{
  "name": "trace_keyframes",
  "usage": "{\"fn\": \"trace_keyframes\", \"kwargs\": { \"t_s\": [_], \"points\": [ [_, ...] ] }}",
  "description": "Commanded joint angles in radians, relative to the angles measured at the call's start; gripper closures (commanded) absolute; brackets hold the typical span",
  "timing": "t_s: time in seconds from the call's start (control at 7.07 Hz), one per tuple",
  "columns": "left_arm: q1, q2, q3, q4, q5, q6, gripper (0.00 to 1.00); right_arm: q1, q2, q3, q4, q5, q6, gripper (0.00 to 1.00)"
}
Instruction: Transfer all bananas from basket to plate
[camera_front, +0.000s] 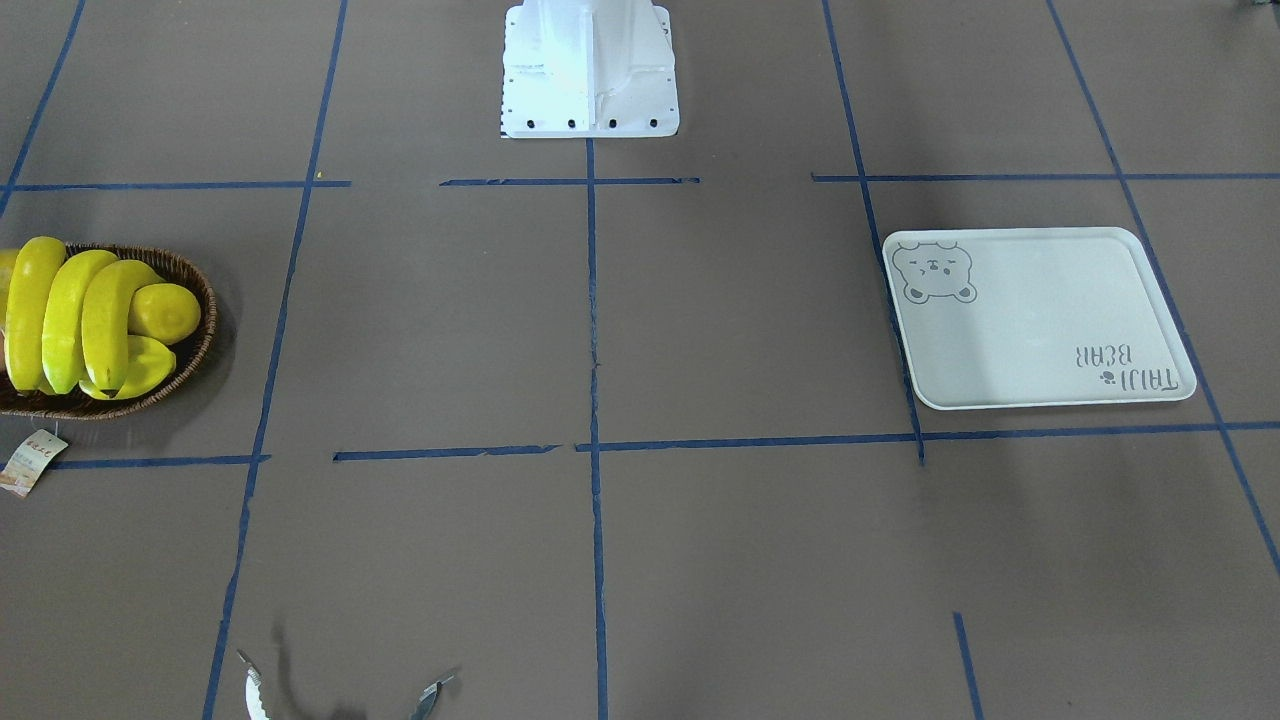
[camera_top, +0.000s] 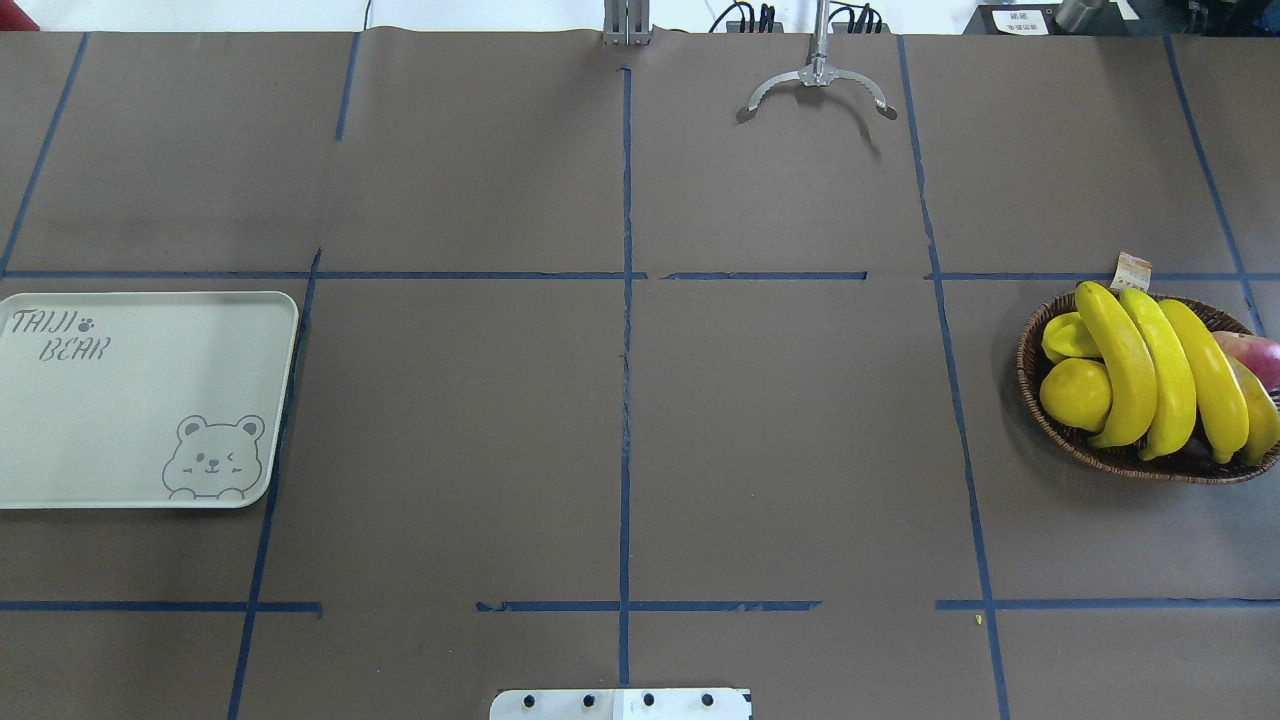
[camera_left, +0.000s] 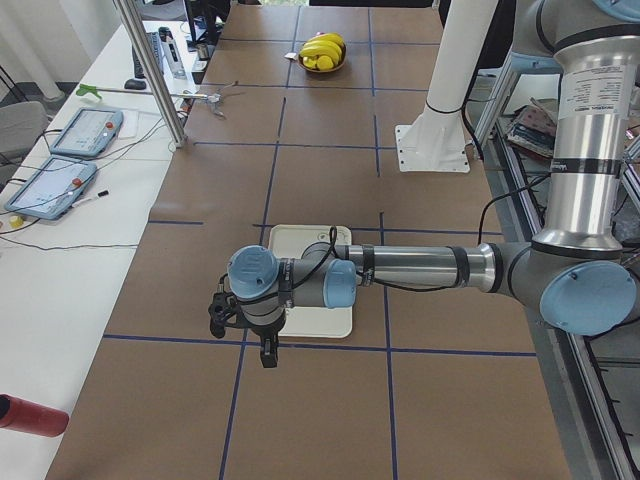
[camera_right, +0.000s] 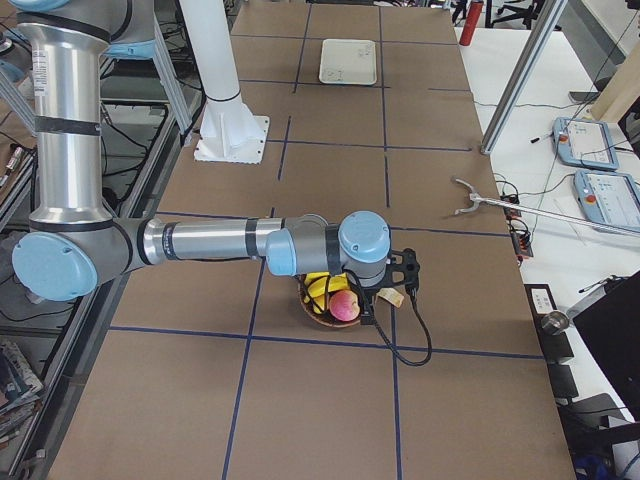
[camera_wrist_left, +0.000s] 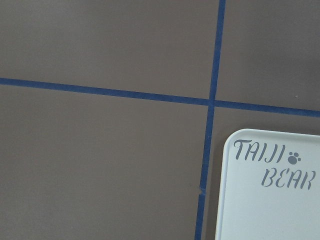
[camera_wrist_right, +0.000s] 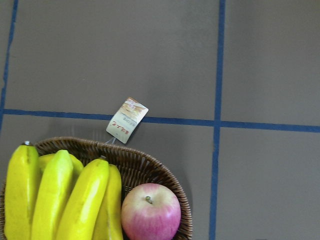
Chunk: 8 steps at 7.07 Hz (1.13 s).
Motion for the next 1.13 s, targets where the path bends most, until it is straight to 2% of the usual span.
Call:
{"fn": "trace_keyframes", "kwargs": {
  "t_s": [0.0,0.14,0.28,0.42,0.57,0.99],
  "points": [
    [-0.001,0.000,-0.002,0.000,-0.002,0.000,0.00,-0.101,-0.026,0.146,0.025,-0.016,0.199,0.00],
    [-0.001,0.000,-0.001,-0.001,-0.002,0.002,0.00,-0.141,-0.040,0.175,0.058,-0.034,0.278,0.00],
    [-0.001,0.000,-0.001,-0.001,0.000,0.002,0.00,-0.202,-0.045,0.179,0.133,-0.059,0.438,0.00],
    [-0.001,0.000,-0.001,-0.001,-0.002,0.002,0.00,-0.268,-0.103,0.178,0.282,-0.112,0.525,0.00],
    [-0.001,0.000,-0.001,-0.001,-0.002,0.002,0.00,-0.314,-0.182,0.176,0.421,-0.155,0.527,0.01],
    [-0.001,0.000,0.001,-0.001,-0.002,0.003,0.00,-0.411,-0.215,0.173,0.437,-0.160,0.529,0.01]
  ]
}}
